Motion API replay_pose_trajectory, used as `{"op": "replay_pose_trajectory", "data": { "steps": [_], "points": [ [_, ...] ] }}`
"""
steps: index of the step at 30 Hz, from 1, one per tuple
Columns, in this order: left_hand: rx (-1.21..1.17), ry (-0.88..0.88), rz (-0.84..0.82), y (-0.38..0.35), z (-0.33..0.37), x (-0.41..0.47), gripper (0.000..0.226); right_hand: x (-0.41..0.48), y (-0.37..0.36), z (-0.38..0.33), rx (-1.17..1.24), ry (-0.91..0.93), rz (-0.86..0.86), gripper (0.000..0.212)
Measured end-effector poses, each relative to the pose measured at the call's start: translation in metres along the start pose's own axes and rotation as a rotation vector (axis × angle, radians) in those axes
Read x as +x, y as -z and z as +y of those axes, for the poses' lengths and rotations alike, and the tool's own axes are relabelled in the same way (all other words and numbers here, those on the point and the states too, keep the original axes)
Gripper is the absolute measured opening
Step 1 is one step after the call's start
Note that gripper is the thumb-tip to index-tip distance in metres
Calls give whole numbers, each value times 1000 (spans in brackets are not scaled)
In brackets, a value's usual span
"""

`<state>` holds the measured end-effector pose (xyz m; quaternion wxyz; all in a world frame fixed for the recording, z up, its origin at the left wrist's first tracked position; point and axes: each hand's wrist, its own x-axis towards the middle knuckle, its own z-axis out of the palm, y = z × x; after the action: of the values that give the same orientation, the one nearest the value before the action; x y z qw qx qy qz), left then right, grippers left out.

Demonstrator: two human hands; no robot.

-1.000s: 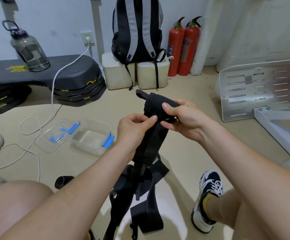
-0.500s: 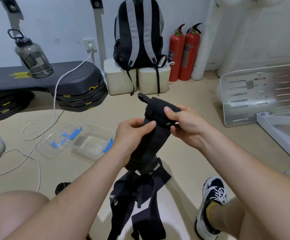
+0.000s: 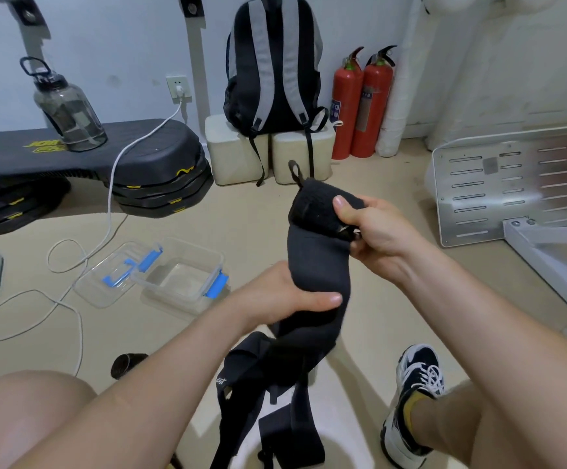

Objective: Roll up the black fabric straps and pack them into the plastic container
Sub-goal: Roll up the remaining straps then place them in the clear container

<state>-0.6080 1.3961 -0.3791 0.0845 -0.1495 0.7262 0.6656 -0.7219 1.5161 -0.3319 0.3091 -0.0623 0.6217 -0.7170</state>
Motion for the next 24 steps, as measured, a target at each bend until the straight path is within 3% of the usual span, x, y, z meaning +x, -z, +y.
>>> {"op": "replay_pose_trajectory", "data": {
  "steps": [5, 7, 12, 15, 17, 18, 19, 21, 24],
  "points": [
    [-6, 110, -121, -3, -4, -3, 34, 5, 0, 7, -398, 310, 52, 13],
    [91, 199, -195, -5, -9, -5, 34, 9, 4, 3, -435, 428, 120, 17],
    [395, 288, -256, 6, -7, -5, 36, 13, 6, 7, -576, 472, 28, 19],
    [508, 283, -146, 26, -4, -2, 56, 9, 1, 10, -630, 447, -43, 22],
    [363, 197, 50, 32, 0, 2, 96, 7, 0, 10, -653, 451, -55, 23],
    [236, 136, 145, 35, 0, 5, 101, 6, -1, 10, -657, 451, -60, 23],
    [108, 59, 209, 36, 1, 9, 91, 5, -3, 10, -649, 445, -66, 24],
    [-60, -41, 285, 33, 5, 13, 50, 3, -5, 10, -597, 415, -82, 23],
    [-140, -52, 285, 26, 8, 12, 15, 2, -5, 9, -500, 358, -104, 22]
  ]
}}
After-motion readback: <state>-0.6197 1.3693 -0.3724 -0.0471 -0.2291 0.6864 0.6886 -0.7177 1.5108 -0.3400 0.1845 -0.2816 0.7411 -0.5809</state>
